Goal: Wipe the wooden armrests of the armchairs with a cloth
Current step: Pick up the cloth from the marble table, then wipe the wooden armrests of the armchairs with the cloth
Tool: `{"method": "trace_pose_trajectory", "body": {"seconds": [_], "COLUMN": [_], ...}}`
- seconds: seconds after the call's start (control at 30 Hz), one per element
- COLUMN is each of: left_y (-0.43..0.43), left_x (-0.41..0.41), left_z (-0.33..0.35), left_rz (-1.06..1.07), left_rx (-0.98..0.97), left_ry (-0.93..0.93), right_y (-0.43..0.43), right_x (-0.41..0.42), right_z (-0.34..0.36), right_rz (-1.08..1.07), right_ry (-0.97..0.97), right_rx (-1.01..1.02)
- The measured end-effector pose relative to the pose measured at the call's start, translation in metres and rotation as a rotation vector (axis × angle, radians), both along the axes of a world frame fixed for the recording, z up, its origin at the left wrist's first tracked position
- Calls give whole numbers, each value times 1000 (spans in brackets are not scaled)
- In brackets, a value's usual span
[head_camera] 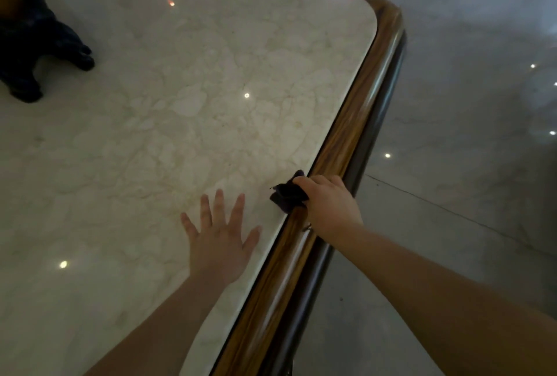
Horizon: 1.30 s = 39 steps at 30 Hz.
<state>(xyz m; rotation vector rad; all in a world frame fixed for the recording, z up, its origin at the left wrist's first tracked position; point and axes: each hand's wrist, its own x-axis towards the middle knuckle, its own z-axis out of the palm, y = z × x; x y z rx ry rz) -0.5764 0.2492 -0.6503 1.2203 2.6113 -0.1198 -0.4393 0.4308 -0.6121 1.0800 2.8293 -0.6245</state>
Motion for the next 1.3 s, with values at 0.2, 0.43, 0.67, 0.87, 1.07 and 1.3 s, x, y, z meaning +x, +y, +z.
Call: {"method": "trace_pose_trajectory", "body": {"seconds": [0.2,0.43,0.67,0.87,1.07,1.3], "left_y": [17,48,90,120,141,158], "left_x": [36,99,169,230,295,398], "left_z": [65,136,179,199,209,211], "left_rz": [-145,-336,-572,-718,-829,-969], "left_rx": [28,95,132,164,171,162], "left_ry": [16,-12,-37,-40,-46,-63], "right_y": [-6,-9,-12,-19,-31,-53], "right_x": [68,150,251,330,398,489], "right_z": [50,115,157,182,194,201], "right_rz": [-121,-314,-554,-721,-845,-993], "right_ry": [39,130,163,142,157,146], "right_rx": [-38,-46,-41,9,37,23]}}
